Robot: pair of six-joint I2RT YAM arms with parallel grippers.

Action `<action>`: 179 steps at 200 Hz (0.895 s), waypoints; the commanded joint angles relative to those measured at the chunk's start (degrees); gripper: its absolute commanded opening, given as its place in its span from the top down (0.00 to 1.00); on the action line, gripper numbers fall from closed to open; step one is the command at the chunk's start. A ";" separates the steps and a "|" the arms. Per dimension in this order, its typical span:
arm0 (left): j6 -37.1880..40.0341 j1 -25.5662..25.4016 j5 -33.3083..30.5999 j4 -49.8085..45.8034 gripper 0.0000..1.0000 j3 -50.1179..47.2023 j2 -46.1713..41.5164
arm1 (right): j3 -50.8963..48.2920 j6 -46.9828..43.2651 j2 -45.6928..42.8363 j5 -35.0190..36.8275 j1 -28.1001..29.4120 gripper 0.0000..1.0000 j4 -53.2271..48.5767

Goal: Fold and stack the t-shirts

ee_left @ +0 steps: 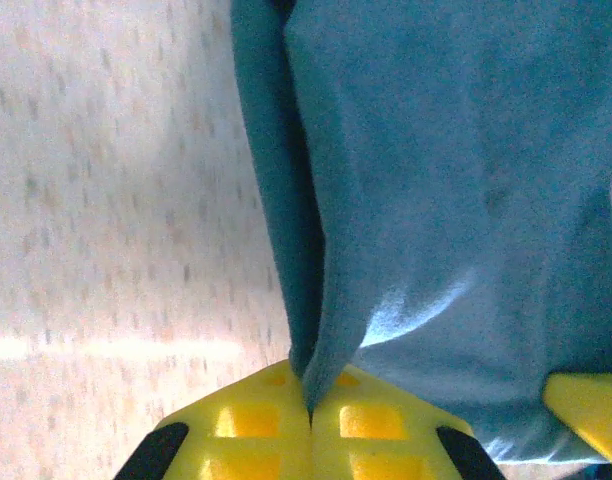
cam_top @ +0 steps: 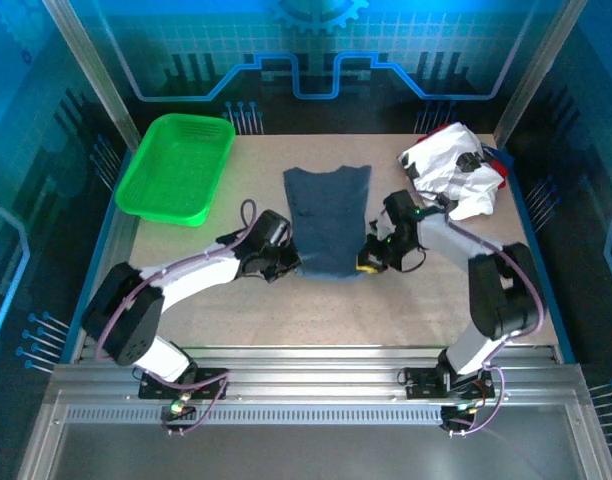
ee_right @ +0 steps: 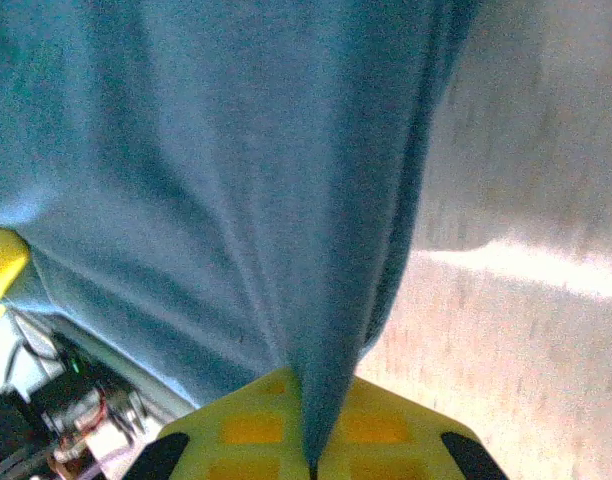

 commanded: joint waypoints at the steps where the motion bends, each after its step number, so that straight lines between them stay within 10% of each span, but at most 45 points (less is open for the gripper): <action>1: -5.79 -4.53 -3.75 -5.00 1.00 -4.01 -5.93 | -5.39 5.96 -8.31 0.32 3.18 0.95 -3.70; 67: -13.23 -11.68 -6.18 -9.23 1.00 -4.14 -17.71 | -6.59 9.96 -23.92 3.01 5.05 0.95 -12.96; 179: -4.65 7.29 9.80 -3.30 1.00 14.76 0.39 | 21.90 -2.33 -1.63 0.77 -7.05 0.95 -17.44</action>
